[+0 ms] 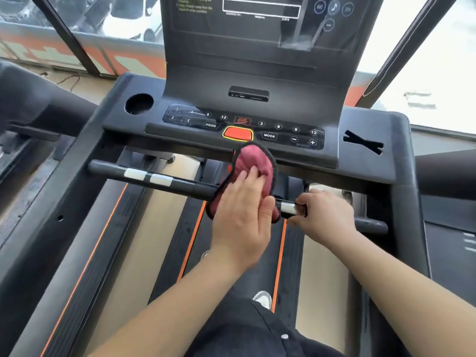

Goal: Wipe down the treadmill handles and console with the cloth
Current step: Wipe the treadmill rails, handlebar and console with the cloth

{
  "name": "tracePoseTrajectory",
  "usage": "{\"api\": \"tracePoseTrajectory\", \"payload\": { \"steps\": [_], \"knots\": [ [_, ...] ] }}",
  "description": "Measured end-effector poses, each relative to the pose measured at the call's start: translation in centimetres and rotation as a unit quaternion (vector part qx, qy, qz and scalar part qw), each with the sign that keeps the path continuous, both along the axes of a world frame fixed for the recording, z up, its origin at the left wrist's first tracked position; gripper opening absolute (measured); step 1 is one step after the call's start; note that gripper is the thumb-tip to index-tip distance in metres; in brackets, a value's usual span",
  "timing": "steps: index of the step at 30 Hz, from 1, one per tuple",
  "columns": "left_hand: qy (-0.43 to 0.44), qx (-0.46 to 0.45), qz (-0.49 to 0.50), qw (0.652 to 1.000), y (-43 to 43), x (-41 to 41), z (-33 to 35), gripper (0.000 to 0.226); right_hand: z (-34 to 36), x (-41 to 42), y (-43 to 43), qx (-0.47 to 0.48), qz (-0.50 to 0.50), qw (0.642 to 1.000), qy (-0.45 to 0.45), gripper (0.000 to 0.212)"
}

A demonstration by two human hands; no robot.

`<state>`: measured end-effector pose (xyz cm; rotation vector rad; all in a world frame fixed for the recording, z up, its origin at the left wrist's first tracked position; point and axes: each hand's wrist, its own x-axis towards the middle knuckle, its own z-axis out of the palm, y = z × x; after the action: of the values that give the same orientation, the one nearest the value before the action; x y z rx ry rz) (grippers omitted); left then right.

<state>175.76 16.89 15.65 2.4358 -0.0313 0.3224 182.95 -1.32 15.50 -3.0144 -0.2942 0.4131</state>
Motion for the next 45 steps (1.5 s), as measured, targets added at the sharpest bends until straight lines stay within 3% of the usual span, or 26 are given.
{"api": "tracePoseTrajectory", "payload": {
  "steps": [2, 3, 6, 10, 12, 14, 17, 20, 25, 28, 31, 32, 33, 34, 36, 39, 41, 45],
  "knots": [
    [0.112, 0.191, -0.075, 0.972, -0.7, 0.9, -3.0, 0.062, -0.1, -0.4, -0.5, 0.007, 0.014, 1.0, -0.003, 0.031],
    [0.146, 0.243, -0.1, 0.954, -0.8, 1.4, -4.1, 0.064, 0.1, -0.7, -0.9, 0.022, 0.016, 1.0, 0.002, 0.032],
    [0.17, 0.28, -0.108, 0.939, -0.8, 3.2, -4.5, 0.069, 0.9, -1.1, -3.3, 0.061, -0.004, 0.998, 0.011, 0.048],
    [0.214, 0.368, -0.126, 0.896, -2.3, 7.4, -2.9, 0.081, 0.3, -1.7, -6.7, -0.018, -0.02, 1.0, -0.01, 0.035],
    [0.248, 0.377, -0.171, 0.876, -3.3, 9.3, -2.8, 0.057, -0.2, -1.7, -7.0, -0.014, -0.026, 0.999, -0.023, 0.032],
    [0.24, 0.373, -0.166, 0.881, -4.1, 9.5, -3.1, 0.037, -0.5, -1.6, -6.8, -0.006, -0.029, 0.999, -0.035, 0.031],
    [0.214, 0.333, -0.15, 0.906, -5.2, 4.6, -3.8, 0.043, -0.5, -1.5, -6.9, 0.002, -0.037, 0.999, -0.034, 0.031],
    [0.162, 0.323, -0.181, 0.915, -5.2, 1.2, -5.4, 0.069, -0.7, -1.3, -7.0, 0.01, -0.045, 0.999, -0.029, 0.031],
    [0.202, 0.358, -0.203, 0.889, -7.1, 8.0, -3.4, 0.067, -0.4, -1.0, -7.0, 0.016, -0.057, 0.998, -0.013, 0.036],
    [0.259, 0.327, -0.201, 0.886, -8.1, 10.5, -3.3, 0.068, 0.1, -1.1, -7.1, 0.031, -0.076, 0.997, 0.014, 0.042],
    [0.136, 0.346, -0.186, 0.91, -8.2, 6.7, -3.7, 0.027, 0.8, -1.7, -7.7, 0.117, -0.097, 0.988, 0.039, 0.056],
    [0.12, 0.328, -0.182, 0.919, -7.8, 4.8, -4.4, 0.03, 1.2, -2.1, -8.2, 0.163, -0.11, 0.98, 0.027, 0.06],
    [0.124, 0.324, -0.186, 0.919, -7.4, 3.2, -4.8, 0.048, 1.5, -2.7, -8.9, 0.188, -0.116, 0.975, -0.013, 0.059],
    [0.127, 0.326, -0.193, 0.917, -6.9, 2.4, -5.3, 0.062, 1.6, -3.1, -9.9, 0.179, -0.116, 0.974, -0.072, 0.055],
    [0.13, 0.331, -0.202, 0.913, -7.1, 3.8, -5.3, 0.066, 1.9, -3.3, -12.3, 0.09, -0.118, 0.974, -0.168, 0.055],
    [0.149, 0.342, -0.248, 0.894, -10.2, 7.6, -3.9, 0.032, 2.8, -2.9, -14.9, -0.013, -0.219, 0.972, -0.08, 0.07],
    [0.207, 0.329, -0.258, 0.884, -12.3, 9.4, -3.3, 0.014, 3.2, -2.5, -15.9, -0.015, -0.298, 0.954, 0.002, 0.061],
    [0.18, 0.336, -0.199, 0.903, -14.6, 4.7, -4.3, 0.047, 2.4, -2.6, -16.8, 0.041, -0.332, 0.942, 0.036, 0.054]
  ]
}}
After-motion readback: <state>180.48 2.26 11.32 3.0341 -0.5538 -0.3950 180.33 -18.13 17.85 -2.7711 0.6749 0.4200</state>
